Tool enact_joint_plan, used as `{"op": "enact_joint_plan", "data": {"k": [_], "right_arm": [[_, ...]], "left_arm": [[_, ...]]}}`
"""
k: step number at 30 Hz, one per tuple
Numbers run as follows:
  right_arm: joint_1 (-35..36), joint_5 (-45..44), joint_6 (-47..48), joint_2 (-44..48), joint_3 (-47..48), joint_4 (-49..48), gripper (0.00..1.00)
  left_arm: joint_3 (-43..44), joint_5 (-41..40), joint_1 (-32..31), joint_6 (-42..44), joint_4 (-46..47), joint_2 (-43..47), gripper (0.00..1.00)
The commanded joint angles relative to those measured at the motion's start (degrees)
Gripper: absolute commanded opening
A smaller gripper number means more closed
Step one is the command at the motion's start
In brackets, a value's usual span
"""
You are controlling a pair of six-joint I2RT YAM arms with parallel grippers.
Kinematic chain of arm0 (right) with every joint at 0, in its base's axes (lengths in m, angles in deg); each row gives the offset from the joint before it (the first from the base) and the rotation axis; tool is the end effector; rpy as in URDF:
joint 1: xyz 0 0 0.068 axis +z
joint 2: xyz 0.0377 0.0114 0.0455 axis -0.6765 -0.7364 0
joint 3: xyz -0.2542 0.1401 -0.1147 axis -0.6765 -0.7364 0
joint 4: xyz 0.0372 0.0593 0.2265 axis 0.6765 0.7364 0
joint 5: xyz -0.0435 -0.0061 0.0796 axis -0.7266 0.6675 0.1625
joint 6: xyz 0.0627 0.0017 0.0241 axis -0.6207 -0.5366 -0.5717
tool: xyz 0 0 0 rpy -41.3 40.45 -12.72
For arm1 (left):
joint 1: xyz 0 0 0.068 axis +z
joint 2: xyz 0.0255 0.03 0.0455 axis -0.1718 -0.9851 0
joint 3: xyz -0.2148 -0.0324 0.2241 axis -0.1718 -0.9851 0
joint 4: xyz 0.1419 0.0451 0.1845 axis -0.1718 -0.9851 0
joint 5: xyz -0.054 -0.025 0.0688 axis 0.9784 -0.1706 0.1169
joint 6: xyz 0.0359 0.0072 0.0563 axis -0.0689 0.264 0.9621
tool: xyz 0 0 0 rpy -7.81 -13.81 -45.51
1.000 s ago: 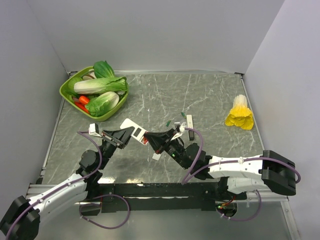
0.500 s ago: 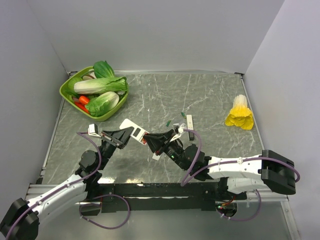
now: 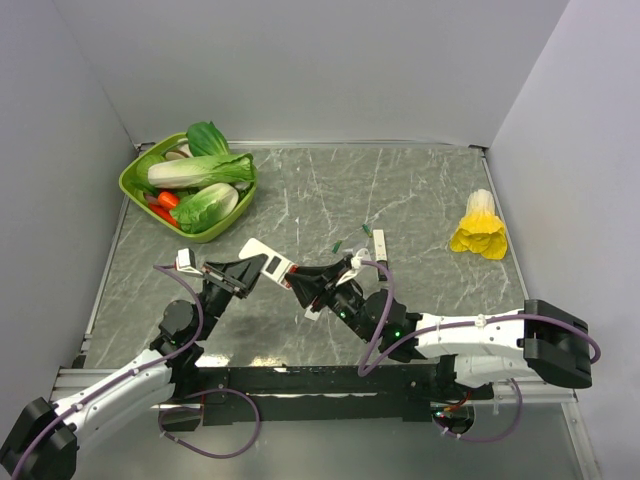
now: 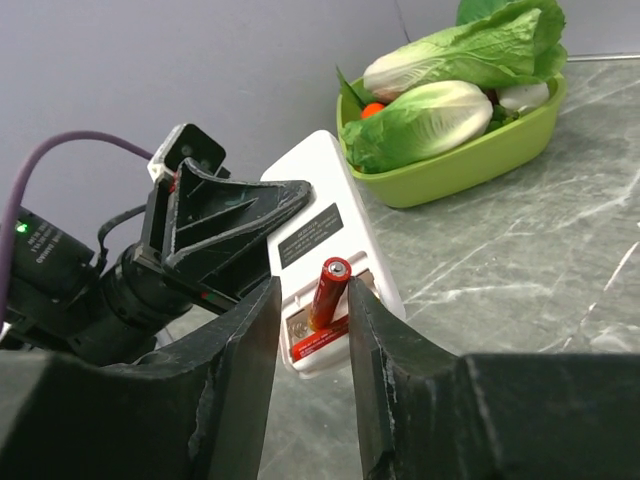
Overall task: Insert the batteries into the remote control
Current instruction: Load the battery into the remote control.
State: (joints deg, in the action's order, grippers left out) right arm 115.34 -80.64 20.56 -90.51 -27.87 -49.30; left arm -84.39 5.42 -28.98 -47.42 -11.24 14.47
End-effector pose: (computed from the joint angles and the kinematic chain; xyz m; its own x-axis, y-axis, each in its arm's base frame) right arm 0.0915 0.2154 0.3245 -0.1974 0.4142 -0.8885 -0.7059 0.5688 0.4220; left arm 0.0873 -0.0597 0.2524 -0.4748 -0.8770 -0.0737 0.2674 -0.0639 -0.9615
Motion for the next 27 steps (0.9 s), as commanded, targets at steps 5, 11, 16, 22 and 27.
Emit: {"op": "enact_joint_plan", "data": {"k": [5,11,16,22,27], "right_arm": [[0.3,-3.7,2.1,-0.2,3.0,6.8,0.47],[0.2,-5.0,3.0,-0.3,4.8,10.8,0.52],[0.3,-5.4,3.8,-0.7,6.1,13.2,0.59],[0.2,-6.1,4.5,-0.9,8.2,17.0,0.68],[0.2,-6.7,5.6,-0.9,9.8,19.3,0.76]], "left_arm": [[-4.8,0.4,-0.2,-0.8,6.7,0.8,0.02],[-5.2,0.6,-0.2,-1.0,6.7,1.2,0.02],[-5.3,0.6,-0.2,-0.9,6.5,1.7,0.01],[-5.6,0.7,-0.2,-1.2,7.0,1.7,0.02],[-5.7,0.8,-0.2,-1.3,7.2,1.7,0.01]]}}
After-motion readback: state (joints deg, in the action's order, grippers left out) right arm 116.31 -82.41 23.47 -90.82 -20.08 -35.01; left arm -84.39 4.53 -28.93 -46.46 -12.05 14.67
